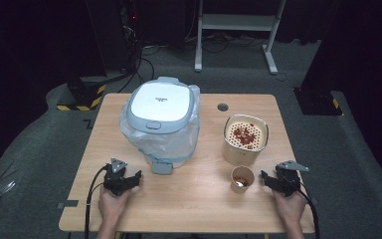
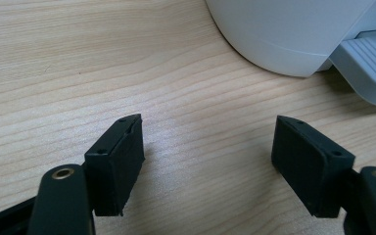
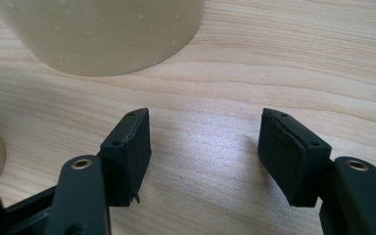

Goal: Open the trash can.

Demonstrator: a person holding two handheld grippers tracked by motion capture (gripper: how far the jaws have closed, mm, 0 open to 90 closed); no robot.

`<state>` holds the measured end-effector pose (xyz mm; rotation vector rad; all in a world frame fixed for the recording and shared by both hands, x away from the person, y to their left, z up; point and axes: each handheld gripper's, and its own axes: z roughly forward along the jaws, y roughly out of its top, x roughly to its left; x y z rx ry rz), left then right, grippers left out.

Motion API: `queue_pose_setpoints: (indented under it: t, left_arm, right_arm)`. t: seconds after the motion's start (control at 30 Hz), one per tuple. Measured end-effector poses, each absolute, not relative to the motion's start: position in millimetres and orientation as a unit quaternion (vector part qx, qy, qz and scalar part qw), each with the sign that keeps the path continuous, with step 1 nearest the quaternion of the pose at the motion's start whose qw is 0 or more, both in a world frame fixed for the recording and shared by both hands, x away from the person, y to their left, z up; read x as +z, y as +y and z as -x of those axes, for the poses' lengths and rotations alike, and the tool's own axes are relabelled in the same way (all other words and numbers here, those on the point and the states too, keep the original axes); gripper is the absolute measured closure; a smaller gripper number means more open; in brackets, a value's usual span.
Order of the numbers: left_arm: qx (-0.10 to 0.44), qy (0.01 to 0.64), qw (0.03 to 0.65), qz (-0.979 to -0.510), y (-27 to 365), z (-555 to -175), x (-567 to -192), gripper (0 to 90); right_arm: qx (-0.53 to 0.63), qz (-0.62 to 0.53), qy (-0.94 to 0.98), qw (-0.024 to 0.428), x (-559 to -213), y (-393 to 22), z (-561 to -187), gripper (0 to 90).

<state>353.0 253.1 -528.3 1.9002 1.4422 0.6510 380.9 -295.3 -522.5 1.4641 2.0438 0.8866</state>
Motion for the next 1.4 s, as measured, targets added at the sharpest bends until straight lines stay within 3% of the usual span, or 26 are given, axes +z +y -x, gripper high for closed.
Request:
queue_pose_setpoints:
  t: [0.27,0.73,1.4]
  left_arm:
    - [0.252,0.559,0.329,-0.718,254,-352,-528,35.1]
    - [0.245,0.544,0.34,-0.727,250,-349,-528,34.3]
    - [0.225,0.523,0.388,-0.725,240,-344,-522,40.7]
  right_arm:
    - [0.323,-0.534,0.744,0.236,-523,-295,-381,37.2]
    - [0.323,-0.534,0.745,0.236,-523,-295,-381,36.6]
    - [0.322,-0.534,0.745,0.236,-523,-295,-381,36.6]
